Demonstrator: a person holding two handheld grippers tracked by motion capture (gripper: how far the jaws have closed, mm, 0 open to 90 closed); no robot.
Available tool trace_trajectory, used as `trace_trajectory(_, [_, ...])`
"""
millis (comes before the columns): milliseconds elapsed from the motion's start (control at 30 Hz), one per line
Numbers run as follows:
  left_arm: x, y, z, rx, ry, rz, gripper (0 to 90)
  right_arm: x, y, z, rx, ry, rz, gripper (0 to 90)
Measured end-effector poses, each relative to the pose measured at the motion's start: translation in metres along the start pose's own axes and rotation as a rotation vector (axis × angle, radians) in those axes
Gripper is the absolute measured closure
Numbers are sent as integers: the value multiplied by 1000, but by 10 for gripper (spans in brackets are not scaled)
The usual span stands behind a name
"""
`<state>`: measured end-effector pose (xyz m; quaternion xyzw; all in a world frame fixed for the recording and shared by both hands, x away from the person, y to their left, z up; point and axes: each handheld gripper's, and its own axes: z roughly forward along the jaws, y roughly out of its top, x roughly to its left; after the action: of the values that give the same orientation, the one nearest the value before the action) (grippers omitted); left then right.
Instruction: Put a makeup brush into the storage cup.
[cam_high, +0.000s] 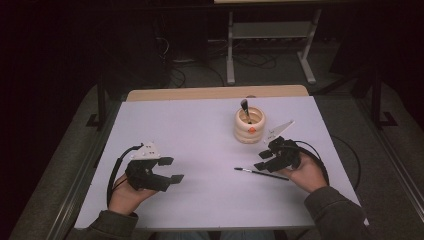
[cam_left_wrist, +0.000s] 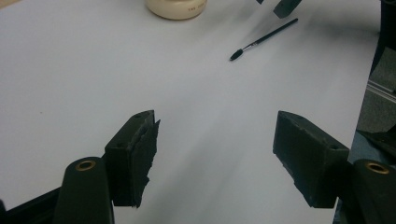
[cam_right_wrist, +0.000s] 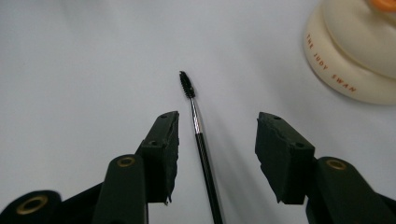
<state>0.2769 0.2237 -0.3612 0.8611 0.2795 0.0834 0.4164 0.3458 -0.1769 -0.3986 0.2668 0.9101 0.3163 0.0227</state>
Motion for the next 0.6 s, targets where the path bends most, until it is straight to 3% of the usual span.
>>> trace_trajectory(300, [0, -1, 2, -2, -3, -16, 298, 2, -12, 7, 19, -4, -21, 541])
trace_trajectory(533, [0, -1, 2, 0, -5, -16, 297, 1, -11, 18, 58, -1, -67, 603])
trace_trajectory(567, [0, -1, 3, 1, -4, -16, 297, 3, -10, 19, 72, 4, -51, 614])
trace_trajectory(600, [1, -1, 3, 2, -4, -15, 296, 2, -10, 22, 73, 4, -72, 619])
